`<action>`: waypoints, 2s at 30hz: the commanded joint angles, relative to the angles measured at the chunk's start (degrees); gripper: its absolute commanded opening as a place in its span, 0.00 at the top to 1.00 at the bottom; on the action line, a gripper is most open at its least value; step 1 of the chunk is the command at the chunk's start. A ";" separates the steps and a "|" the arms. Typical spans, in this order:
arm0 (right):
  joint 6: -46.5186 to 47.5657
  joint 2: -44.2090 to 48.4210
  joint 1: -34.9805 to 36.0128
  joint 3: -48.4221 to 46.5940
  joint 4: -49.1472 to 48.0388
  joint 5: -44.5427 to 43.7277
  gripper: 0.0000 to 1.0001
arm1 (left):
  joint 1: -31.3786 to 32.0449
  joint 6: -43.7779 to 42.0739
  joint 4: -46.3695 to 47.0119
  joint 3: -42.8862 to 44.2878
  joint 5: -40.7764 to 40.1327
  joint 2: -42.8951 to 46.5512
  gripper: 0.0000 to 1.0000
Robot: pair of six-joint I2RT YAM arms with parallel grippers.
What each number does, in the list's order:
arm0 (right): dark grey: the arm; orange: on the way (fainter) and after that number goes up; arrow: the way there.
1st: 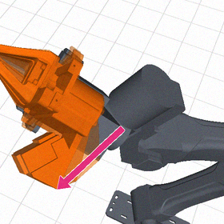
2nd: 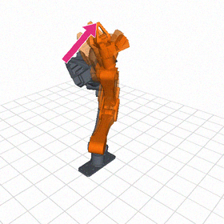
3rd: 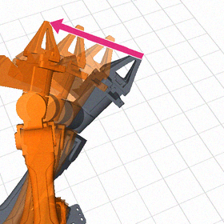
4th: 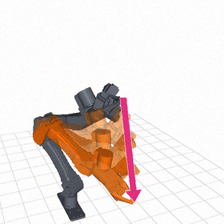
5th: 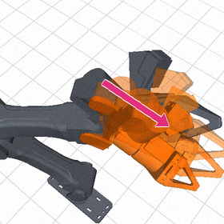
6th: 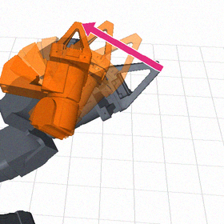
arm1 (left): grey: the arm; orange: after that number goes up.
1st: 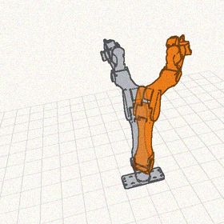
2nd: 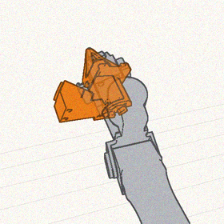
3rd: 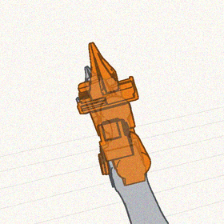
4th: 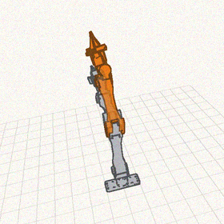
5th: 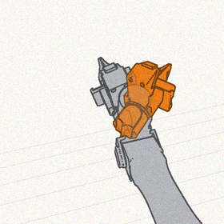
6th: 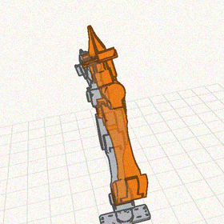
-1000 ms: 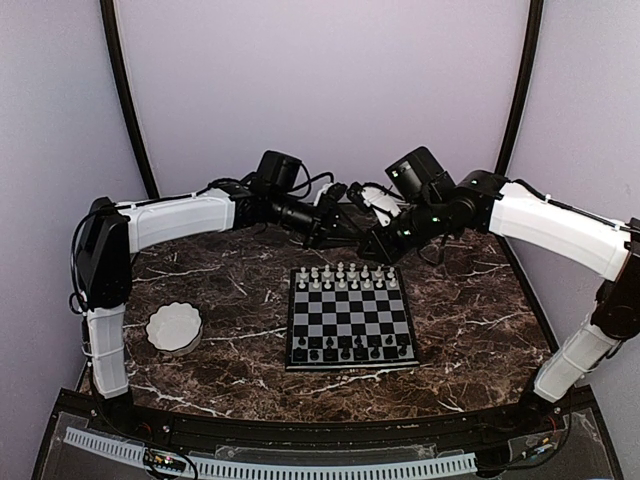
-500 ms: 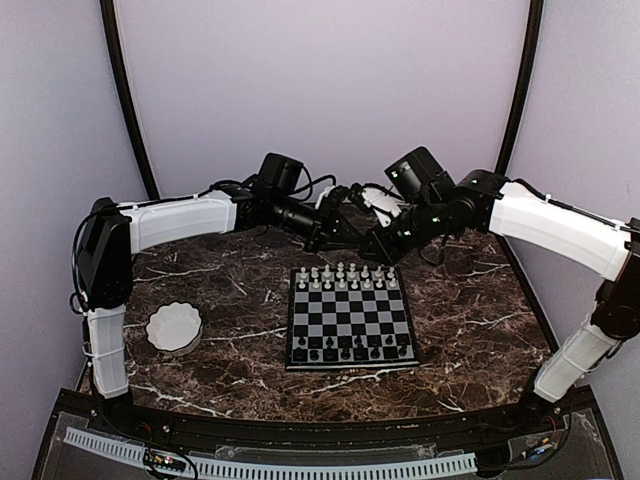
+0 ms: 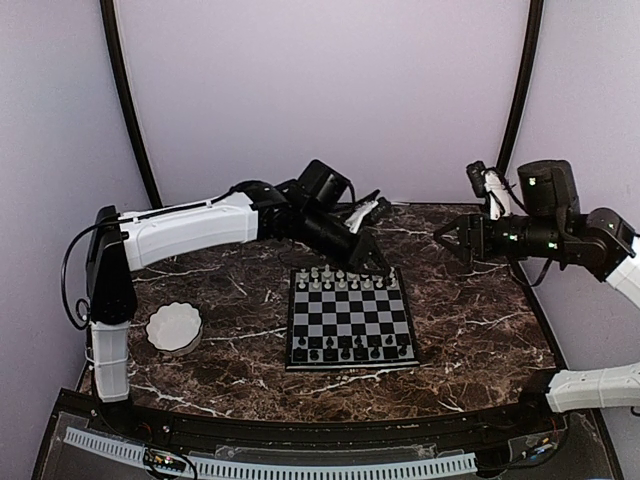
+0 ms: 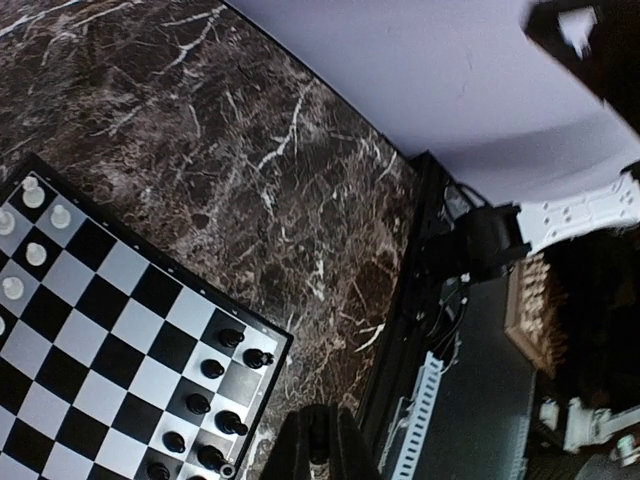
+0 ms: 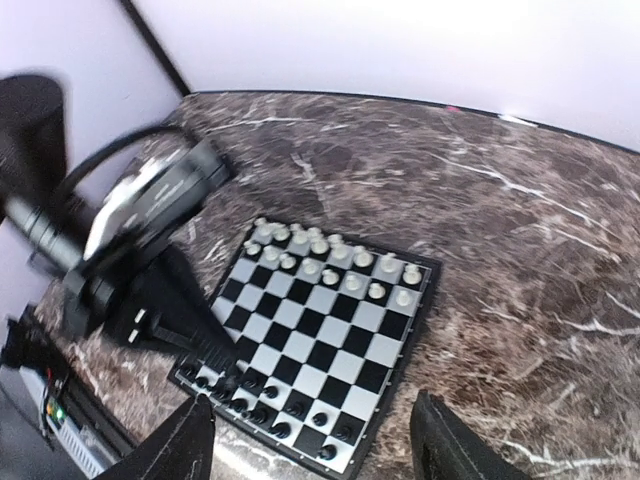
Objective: Set up the chess pieces on the board
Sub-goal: Place the knight at b8.
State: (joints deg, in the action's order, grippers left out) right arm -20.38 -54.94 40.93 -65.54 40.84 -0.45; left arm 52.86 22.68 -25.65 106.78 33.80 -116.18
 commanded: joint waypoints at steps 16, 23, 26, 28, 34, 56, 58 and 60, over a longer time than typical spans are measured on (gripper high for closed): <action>-9.40 -8.46 -6.83 4.40 8.99 -6.70 0.32 | 17.29 -22.32 6.65 -9.82 -32.43 -1.37 1.00; -10.18 -8.09 -6.91 5.88 8.86 -5.82 0.32 | 17.36 -20.82 7.42 -10.99 -32.21 -3.27 1.00; -10.61 -8.44 -6.96 6.03 10.09 -7.48 0.32 | 17.36 -20.34 7.73 -11.10 -31.59 -4.13 1.00; -10.51 -8.74 -6.95 5.76 11.03 -7.95 0.32 | 17.36 -20.23 8.10 -11.15 -31.45 -4.67 1.00; -9.76 -9.16 -7.29 6.01 10.97 -7.73 0.32 | 17.36 -21.06 9.84 -11.30 -31.52 -6.50 1.00; -7.90 -11.39 -8.49 5.58 11.05 -6.84 0.32 | 17.29 -20.60 10.09 -10.65 -31.94 -9.45 0.95; -7.79 -11.58 -8.52 5.65 11.09 -6.77 0.32 | 17.21 -20.64 10.09 -10.57 -32.01 -9.61 0.94; -7.63 -11.81 -8.58 5.55 11.10 -6.65 0.32 | 17.11 -20.62 10.09 -10.40 -31.98 -9.86 0.94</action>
State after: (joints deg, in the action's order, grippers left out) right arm -28.73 -66.43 32.86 -59.86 51.94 -7.31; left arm 70.24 2.13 -16.19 96.16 2.26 -125.82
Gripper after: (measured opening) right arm 0.682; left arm 0.068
